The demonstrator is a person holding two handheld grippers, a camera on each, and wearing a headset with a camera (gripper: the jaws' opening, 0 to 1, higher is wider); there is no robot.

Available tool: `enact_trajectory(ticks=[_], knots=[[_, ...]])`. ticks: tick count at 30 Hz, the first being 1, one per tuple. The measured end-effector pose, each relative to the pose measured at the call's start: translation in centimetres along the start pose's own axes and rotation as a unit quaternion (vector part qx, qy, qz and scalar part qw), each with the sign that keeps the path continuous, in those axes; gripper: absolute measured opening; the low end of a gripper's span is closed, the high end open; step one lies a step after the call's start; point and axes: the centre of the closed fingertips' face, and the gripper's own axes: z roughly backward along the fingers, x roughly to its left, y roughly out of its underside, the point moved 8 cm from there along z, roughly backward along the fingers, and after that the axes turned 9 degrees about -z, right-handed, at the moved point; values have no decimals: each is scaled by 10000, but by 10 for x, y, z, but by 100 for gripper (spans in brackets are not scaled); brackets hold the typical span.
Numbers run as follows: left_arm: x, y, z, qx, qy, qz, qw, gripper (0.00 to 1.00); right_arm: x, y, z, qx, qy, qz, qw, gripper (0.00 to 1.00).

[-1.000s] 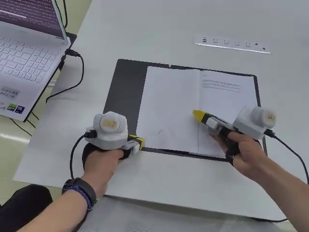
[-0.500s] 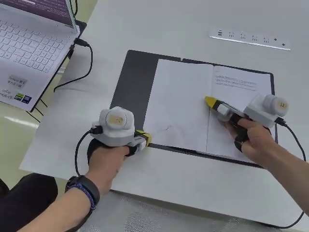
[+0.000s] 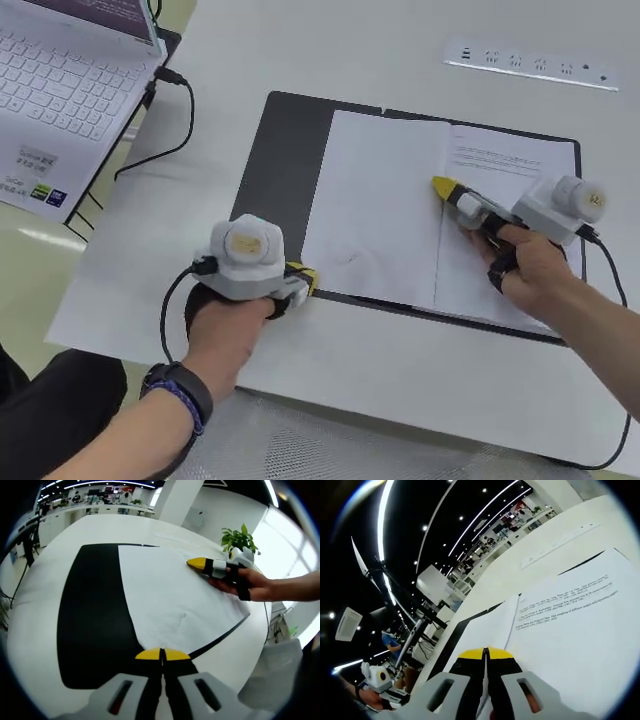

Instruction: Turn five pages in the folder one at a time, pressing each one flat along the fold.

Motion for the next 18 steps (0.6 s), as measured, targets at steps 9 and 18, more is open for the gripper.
enact_trajectory(ticks=[9,18], knots=[[3,1,-2,9,-27,18,10000,0,-6,-16,-15,-452,137,-354,9983,0],[-2,2,-3,35,-223,-585,9980,0,-15,-31,-27,-859,300,-782,9928,0]])
